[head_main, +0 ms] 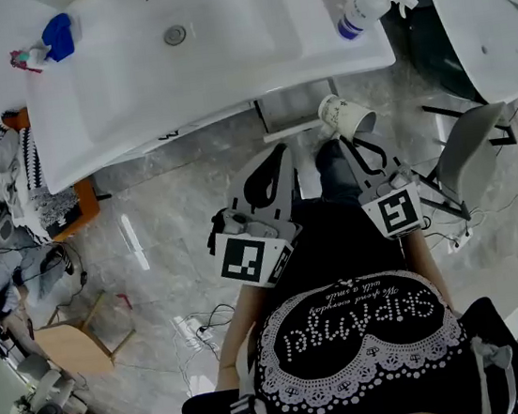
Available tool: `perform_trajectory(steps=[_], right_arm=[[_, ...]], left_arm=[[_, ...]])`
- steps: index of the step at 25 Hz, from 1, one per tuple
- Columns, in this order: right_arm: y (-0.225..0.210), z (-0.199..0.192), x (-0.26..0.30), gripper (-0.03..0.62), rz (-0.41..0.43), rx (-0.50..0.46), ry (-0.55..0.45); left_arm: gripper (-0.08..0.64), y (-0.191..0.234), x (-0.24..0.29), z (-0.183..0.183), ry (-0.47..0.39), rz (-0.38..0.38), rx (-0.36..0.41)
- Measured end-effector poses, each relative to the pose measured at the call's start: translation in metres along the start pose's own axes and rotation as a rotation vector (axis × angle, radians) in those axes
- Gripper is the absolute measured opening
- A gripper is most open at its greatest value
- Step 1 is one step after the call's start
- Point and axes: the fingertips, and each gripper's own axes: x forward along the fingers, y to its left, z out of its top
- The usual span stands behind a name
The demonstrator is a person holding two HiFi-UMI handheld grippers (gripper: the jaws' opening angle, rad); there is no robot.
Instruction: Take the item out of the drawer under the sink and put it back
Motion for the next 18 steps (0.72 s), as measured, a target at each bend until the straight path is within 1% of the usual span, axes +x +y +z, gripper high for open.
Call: perform_trajectory(steps=[7,10,12,14,16,18], right_arm=[[-0.004,-0.014,0.01,0.025,0.007,-0.013,0.015],[-0.003,-0.026,0.016,0.025,0.024,-0.01,0.041],[-0.004,-0.037,0.022,0.025,0.033,-0.037,0.08],[-0.003,-0.042,0.029,0.025,0.049,-0.084,0.108],[0.0,-0.046,0.036,0.025,0.071,-0.119,0.123],[0.005,-0.05,0.044,0.025,0.095,-0.131,0.131]], left_arm=[[0.003,-0.005,0.003,-0.002,0.014,-0.002,0.015],[0.003,-0.003,-0.001,-0.001,0.011,0.009,0.017],[0.003,-0.001,-0.002,-0.001,0.007,0.021,0.013],[0.003,0.0,-0.003,0.0,0.002,0.033,0.011],[0.003,0.002,-0.007,0.0,-0.002,0.045,0.008],[0.003,0.004,-0.01,-0.001,-0.004,0.06,0.004]])
